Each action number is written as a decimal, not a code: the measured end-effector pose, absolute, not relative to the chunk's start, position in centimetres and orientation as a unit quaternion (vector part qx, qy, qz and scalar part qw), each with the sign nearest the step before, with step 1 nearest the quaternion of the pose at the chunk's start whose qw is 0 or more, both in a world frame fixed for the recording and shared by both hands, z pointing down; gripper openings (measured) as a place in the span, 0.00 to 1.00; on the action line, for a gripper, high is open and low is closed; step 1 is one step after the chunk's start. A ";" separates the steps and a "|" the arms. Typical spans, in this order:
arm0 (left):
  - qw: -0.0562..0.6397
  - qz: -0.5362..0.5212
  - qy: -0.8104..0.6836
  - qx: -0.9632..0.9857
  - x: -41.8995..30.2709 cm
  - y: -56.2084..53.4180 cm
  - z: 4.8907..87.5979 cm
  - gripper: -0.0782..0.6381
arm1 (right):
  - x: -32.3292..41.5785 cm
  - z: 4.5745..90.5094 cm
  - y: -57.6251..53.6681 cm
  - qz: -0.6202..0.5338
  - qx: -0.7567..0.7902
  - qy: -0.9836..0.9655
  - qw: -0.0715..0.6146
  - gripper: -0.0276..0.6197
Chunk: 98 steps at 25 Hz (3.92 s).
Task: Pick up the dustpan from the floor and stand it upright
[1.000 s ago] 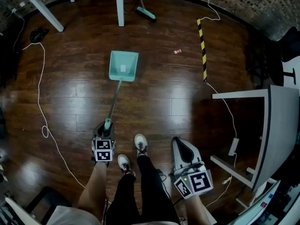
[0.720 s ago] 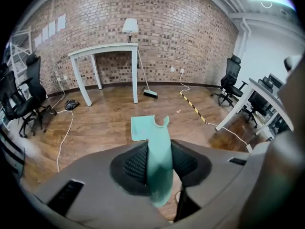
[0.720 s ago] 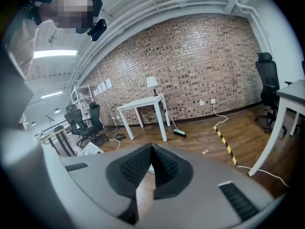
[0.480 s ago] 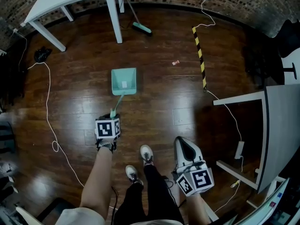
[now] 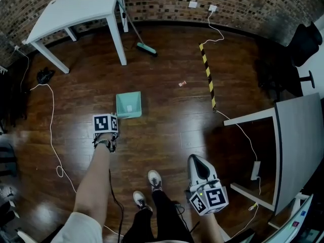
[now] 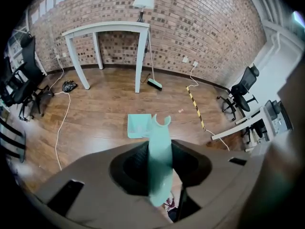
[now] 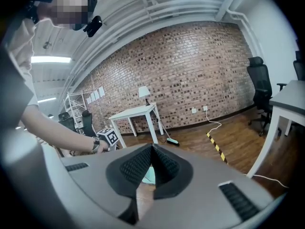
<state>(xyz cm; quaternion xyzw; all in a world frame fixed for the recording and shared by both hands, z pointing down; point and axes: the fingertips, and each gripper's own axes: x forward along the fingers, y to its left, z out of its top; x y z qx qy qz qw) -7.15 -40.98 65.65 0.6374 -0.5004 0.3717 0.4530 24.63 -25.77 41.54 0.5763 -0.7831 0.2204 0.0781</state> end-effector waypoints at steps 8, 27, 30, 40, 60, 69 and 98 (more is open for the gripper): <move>0.475 0.373 -0.494 0.625 -7.8 -47.2 64.9 0.31 | 26.6 42.1 -25.9 0.218 0.579 -0.781 0.089 0.02; 0.445 0.366 -0.534 0.619 -10.4 -51.8 63.6 0.49 | 24.9 43.9 -29.2 0.229 0.546 -0.800 0.099 0.02; 0.400 0.371 -0.552 0.631 -11.1 -53.2 61.6 0.49 | 23.5 44.0 -30.2 0.229 0.538 -0.805 0.098 0.02; 0.377 0.273 -0.584 0.666 -13.2 -52.1 54.0 0.49 | 20.6 43.0 -30.9 0.222 0.528 -0.815 0.089 0.02; 0.213 0.197 -0.593 0.751 -10.8 -33.8 40.7 0.10 | 14.4 36.0 -25.1 0.169 0.496 -0.848 0.078 0.02; 0.081 0.122 -0.556 0.818 -8.0 -24.9 29.8 0.10 | 10.9 29.8 -19.1 0.136 0.499 -0.854 0.063 0.02; -0.124 0.029 -0.495 0.860 -3.7 -5.0 11.9 0.11 | 14.3 10.3 -4.8 0.010 0.514 -0.856 -0.052 0.02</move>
